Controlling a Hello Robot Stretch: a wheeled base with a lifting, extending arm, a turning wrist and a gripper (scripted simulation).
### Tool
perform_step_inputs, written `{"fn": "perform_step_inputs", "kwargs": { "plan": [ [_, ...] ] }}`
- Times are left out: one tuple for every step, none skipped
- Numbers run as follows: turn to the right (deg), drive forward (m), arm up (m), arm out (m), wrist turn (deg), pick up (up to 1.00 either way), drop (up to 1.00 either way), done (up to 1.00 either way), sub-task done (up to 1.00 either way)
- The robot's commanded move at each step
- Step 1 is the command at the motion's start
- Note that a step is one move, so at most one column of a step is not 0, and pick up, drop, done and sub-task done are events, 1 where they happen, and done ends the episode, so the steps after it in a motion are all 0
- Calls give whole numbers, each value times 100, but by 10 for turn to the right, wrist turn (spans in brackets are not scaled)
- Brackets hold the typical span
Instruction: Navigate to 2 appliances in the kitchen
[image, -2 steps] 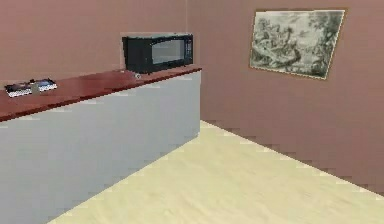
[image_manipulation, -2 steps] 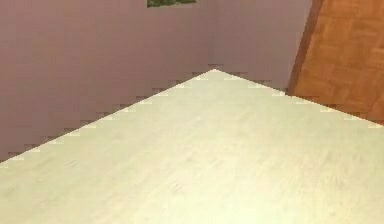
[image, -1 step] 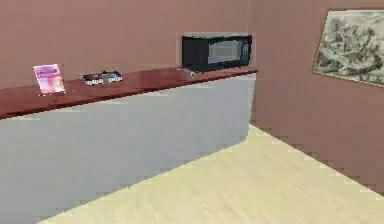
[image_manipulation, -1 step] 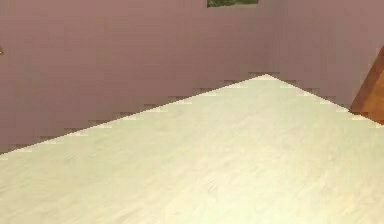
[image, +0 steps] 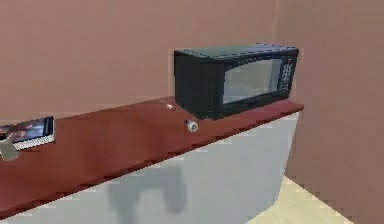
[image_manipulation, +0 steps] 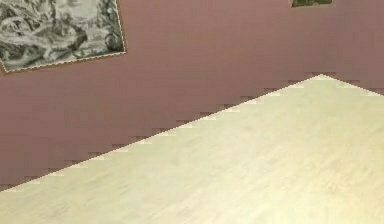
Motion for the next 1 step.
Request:
{"fn": "perform_step_inputs", "kwargs": {
  "plan": [
    [-60,0,0,0,0,0,0,0,0]
  ]
}}
